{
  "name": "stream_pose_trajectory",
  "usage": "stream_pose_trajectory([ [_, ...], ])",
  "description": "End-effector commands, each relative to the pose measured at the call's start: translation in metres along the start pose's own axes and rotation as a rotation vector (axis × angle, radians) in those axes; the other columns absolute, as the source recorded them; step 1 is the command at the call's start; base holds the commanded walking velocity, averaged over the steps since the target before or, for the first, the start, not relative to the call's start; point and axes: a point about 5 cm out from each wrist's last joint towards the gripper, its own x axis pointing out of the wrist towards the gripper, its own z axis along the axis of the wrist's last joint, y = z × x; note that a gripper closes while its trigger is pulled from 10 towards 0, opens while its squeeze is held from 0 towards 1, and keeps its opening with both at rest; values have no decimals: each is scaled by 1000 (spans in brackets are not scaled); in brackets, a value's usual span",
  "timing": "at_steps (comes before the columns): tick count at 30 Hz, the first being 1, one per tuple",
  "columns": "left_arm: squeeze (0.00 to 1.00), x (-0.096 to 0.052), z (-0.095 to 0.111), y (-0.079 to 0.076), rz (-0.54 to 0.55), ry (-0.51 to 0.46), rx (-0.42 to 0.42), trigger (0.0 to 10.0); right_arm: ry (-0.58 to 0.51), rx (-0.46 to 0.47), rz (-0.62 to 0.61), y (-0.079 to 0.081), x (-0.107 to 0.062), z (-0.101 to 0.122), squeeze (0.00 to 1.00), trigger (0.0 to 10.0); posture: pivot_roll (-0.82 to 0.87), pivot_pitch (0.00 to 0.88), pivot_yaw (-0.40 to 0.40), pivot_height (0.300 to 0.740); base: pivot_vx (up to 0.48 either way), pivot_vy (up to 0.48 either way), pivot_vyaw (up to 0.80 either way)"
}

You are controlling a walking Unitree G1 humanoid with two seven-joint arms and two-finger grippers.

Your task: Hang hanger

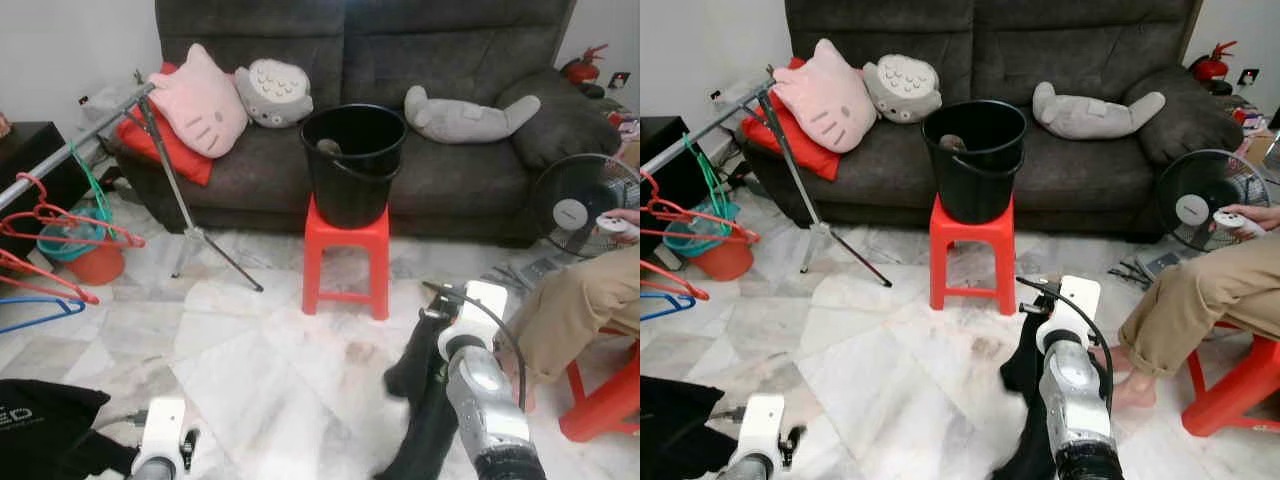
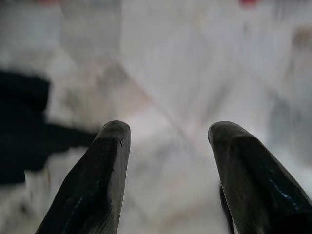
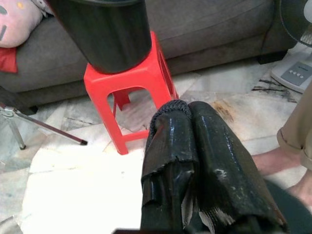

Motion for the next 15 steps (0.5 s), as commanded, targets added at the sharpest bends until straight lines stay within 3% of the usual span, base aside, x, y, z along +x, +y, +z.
stream_pose_trajectory([
  [1,0,3,19,10,24,-102,-35,10000,-91,6,18,6,2,19,0,10000,-42,0,78,740,0,0,0],
  [8,0,0,56,-2,-13,-312,-130,10000,-150,15,11,8,-1,27,0,10000,-47,0,74,740,0,0,0],
  [15,0,-3,75,-18,-73,-386,-127,10000,-148,6,-10,7,-2,22,0,10000,-37,0,63,740,0,0,0],
])
